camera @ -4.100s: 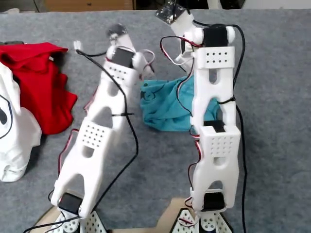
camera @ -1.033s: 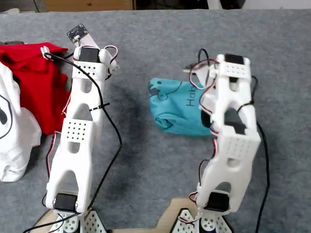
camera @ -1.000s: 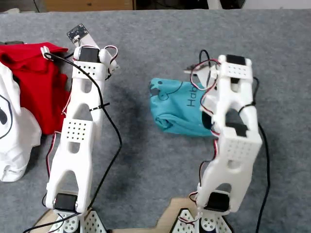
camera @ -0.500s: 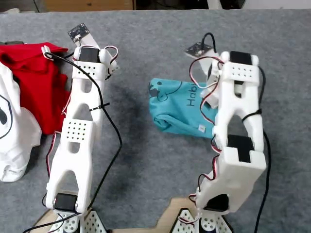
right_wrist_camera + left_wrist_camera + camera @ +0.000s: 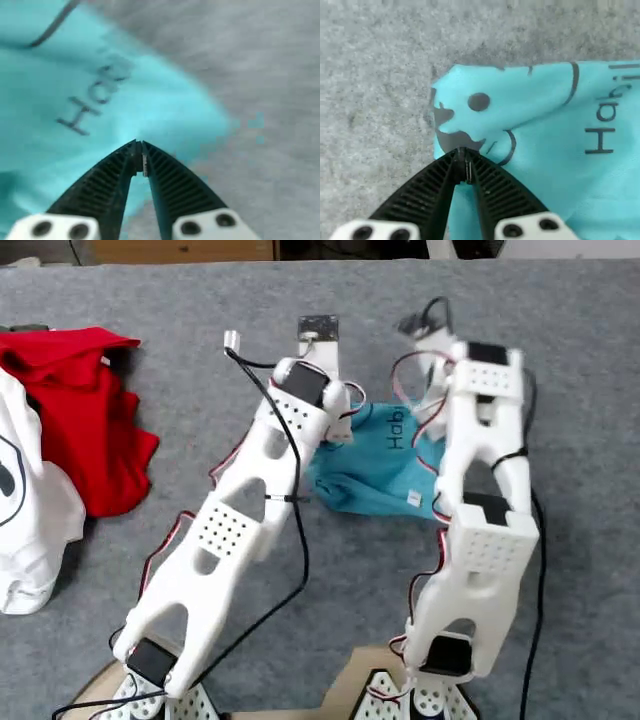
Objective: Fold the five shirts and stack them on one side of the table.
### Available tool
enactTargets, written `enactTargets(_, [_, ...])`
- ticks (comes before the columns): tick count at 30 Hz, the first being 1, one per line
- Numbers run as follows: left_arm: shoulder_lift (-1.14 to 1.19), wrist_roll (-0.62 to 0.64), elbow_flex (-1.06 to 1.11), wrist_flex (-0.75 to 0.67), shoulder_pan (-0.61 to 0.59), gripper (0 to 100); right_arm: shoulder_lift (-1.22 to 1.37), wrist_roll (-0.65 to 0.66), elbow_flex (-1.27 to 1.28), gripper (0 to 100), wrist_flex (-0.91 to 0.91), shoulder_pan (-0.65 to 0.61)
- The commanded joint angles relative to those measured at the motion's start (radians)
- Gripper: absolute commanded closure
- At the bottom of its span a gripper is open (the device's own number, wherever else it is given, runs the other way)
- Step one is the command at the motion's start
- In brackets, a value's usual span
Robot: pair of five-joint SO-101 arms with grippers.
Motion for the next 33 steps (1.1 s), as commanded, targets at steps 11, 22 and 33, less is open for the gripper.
enactTargets(11, [-0.395, 0.012, 0.482, 0.012, 0.112, 98, 0.361, -0.006, -0.437, 99.4, -0.015, 0.013])
enactTargets(22, [-0.424, 0.011, 0.864, -0.115, 0.121, 98, 0.636, -0.003, -0.886, 99.4, 0.160, 0.013])
enactTargets(33, [-0.527, 0.006, 0.795, -0.126, 0.072, 98, 0.684, -0.003, -1.147, 99.4, 0.318, 0.001])
